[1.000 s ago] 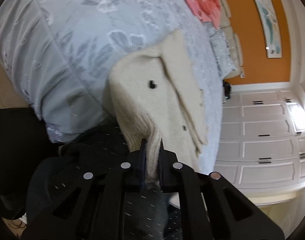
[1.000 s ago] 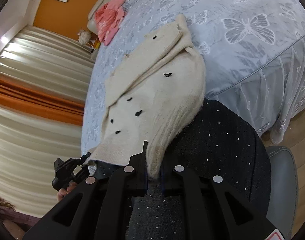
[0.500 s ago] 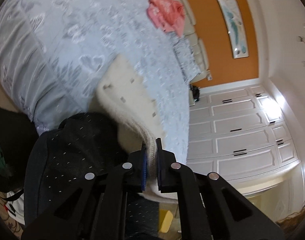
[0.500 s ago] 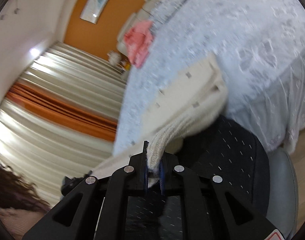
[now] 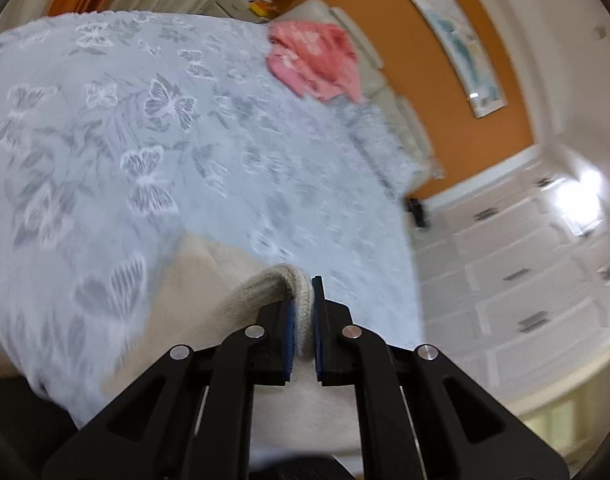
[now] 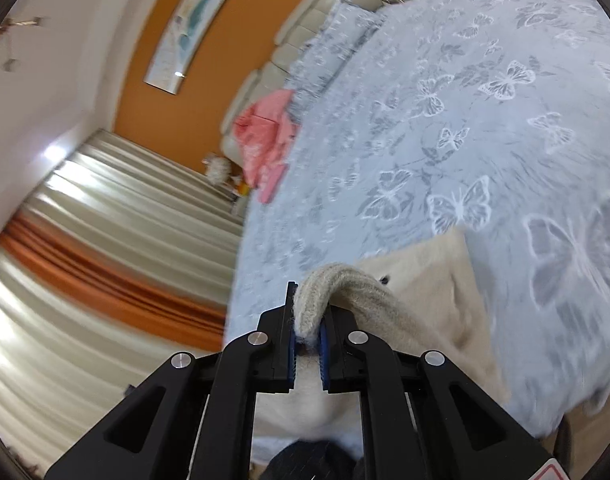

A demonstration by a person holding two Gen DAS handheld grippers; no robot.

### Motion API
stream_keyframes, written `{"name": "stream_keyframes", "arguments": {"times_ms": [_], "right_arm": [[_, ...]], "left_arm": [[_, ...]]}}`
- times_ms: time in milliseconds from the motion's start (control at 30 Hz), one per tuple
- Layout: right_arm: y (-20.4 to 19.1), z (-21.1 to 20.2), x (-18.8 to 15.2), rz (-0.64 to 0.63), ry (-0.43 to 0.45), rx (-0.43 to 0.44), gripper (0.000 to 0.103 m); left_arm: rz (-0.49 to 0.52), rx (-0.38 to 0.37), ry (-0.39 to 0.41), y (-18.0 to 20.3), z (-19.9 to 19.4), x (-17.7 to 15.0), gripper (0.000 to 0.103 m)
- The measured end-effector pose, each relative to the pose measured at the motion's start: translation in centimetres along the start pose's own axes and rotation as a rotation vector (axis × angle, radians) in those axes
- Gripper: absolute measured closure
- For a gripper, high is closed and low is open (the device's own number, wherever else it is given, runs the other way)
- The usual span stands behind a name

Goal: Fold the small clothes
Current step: 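Lay the hem over the folded sweater and open both tools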

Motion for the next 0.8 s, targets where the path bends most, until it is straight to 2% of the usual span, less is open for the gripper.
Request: {"name": "stream_keyframes", "arguments": {"times_ms": [100, 233, 333, 400, 467, 500, 533, 567, 600, 633, 700, 767, 800], "right_arm": [[3.8, 5.2, 2.7, 0.051, -0.025, -0.068, 0.095], [8.3, 10.4, 4.7, 0.079, -0.079, -0.174, 0.095], [12.0, 13.9, 5.0, 0.115, -0.149, -0.247, 0.092], [13.9, 15.5, 4.7, 0.131, -0.207, -0.3, 0.089], [14.4, 15.9, 4.7, 0.136, -0.221, -0.319, 0.085], [14.1, 15.5, 4.8, 0.133, -0.207, -0.307, 0.079], [13.6, 14.9, 4.9, 0.121, -0.184, -0.297, 0.071], [12.8, 13.9, 5.0, 0.097, -0.154, -0.297, 0.051], [11.7, 12.5, 5.2, 0.062, -0.11, -0.301, 0.037], [10.9, 11.3, 5.1, 0.034, -0.079, -0.293, 0.036], [9.9, 9.3, 4.4, -0.001, -0.07, -0.296, 0.036], [9.8, 8.1, 2.9, -0.025, -0.104, -0.328, 0.036], [10.1, 8.1, 2.0, -0.039, -0.137, -0.35, 0.036]], "left_arm": [[0.008, 0.094, -0.034, 0.1, 6.6, 1.8, 0.097], [-0.008, 0.202, -0.077, -1.2, 12.9, 2.9, 0.097], [0.001, 0.276, -0.107, -2.5, 16.5, 2.8, 0.097], [0.019, 0.326, -0.147, -3.5, 18.8, 2.3, 0.092], [0.012, 0.341, -0.173, -4.4, 19.9, 1.9, 0.088], [0.006, 0.331, -0.175, -4.5, 19.9, 1.9, 0.088], [0.0, 0.322, -0.166, -4.6, 19.4, 2.0, 0.081], [0.0, 0.313, -0.141, -4.7, 18.4, 2.0, 0.067], [0.003, 0.31, -0.11, -4.5, 17.4, 2.0, 0.058], [0.01, 0.308, -0.075, -4.5, 16.2, 2.0, 0.044], [0.057, 0.297, -0.027, -4.7, 13.7, 1.4, 0.041], [0.088, 0.304, -0.032, -5.1, 13.1, 0.8, 0.03], [0.108, 0.322, -0.045, -5.4, 13.0, 0.2, 0.029]]}}
Point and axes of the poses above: each gripper's, at about its wrist camera, not at the fingertips, and z roughly the way its jaws point, y to its right, x to its top, the point moved 4 cm from there along z, roughly the way its jaws point, and after that the axes turned 14 degrees about x, right-handed, at the moved point
